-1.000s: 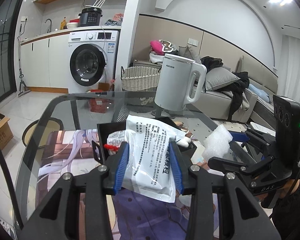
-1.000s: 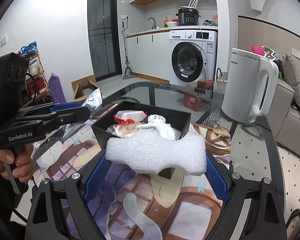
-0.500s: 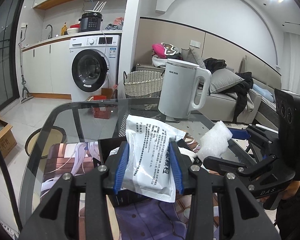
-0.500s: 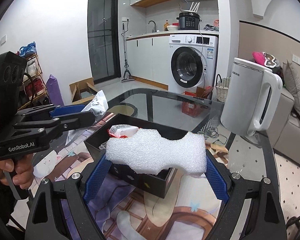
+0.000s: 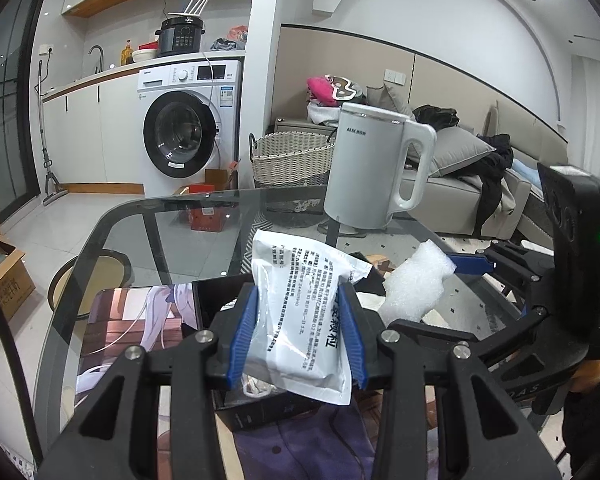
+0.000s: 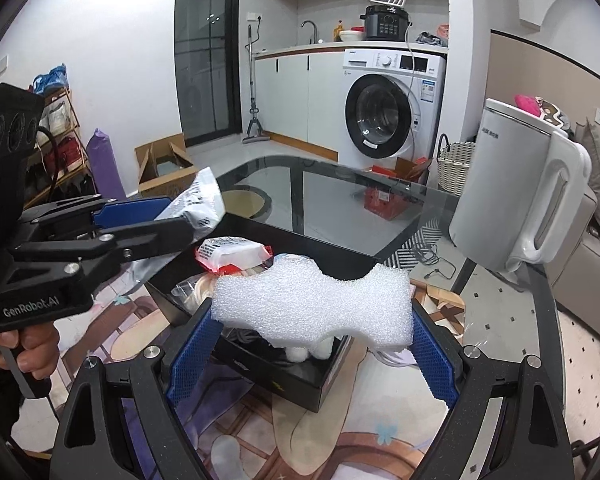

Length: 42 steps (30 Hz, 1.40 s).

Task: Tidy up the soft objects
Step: 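Carry the foam over the box with the right tool while the left carries the sachet, then release the foam into the box while the left tool releases the printed sachet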

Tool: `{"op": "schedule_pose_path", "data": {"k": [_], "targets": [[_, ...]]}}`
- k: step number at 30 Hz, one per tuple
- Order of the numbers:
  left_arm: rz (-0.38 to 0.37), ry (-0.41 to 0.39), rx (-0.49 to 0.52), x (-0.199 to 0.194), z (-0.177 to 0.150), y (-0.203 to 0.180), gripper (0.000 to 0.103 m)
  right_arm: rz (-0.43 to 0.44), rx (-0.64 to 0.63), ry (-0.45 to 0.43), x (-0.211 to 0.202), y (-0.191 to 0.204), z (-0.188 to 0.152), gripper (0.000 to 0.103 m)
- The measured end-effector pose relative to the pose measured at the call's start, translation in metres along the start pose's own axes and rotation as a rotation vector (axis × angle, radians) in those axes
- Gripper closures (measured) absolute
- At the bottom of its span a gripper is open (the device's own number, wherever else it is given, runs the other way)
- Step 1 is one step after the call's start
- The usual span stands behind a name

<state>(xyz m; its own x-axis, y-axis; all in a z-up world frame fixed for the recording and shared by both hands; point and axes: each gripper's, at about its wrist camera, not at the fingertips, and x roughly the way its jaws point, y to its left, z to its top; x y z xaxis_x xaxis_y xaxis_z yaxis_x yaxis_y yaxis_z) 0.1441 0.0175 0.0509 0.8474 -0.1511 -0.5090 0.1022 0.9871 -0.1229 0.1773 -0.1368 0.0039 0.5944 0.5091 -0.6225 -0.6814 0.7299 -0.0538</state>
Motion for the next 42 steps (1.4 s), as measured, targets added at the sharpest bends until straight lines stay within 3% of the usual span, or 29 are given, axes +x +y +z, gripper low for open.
{"op": "schedule_pose_path", "data": {"k": [22,31,37,42], "targets": [[0.017,0.064,-0.018,0.036,-0.010,0.018,0.064,0.038,-0.144,0.120,0.060,0.017,0.015,0.012],[0.021,0.062,-0.022,0.038,-0.011,0.019,0.064,0.057,-0.142,0.091,0.030,0.014,0.011,0.004],[0.024,0.063,-0.021,0.040,-0.011,0.019,0.064,0.005,-0.091,0.023,0.014,0.000,0.010,0.004],[0.022,0.071,0.000,0.045,-0.010,0.015,0.064,-0.063,-0.078,0.050,0.031,-0.004,0.012,0.004]]}}
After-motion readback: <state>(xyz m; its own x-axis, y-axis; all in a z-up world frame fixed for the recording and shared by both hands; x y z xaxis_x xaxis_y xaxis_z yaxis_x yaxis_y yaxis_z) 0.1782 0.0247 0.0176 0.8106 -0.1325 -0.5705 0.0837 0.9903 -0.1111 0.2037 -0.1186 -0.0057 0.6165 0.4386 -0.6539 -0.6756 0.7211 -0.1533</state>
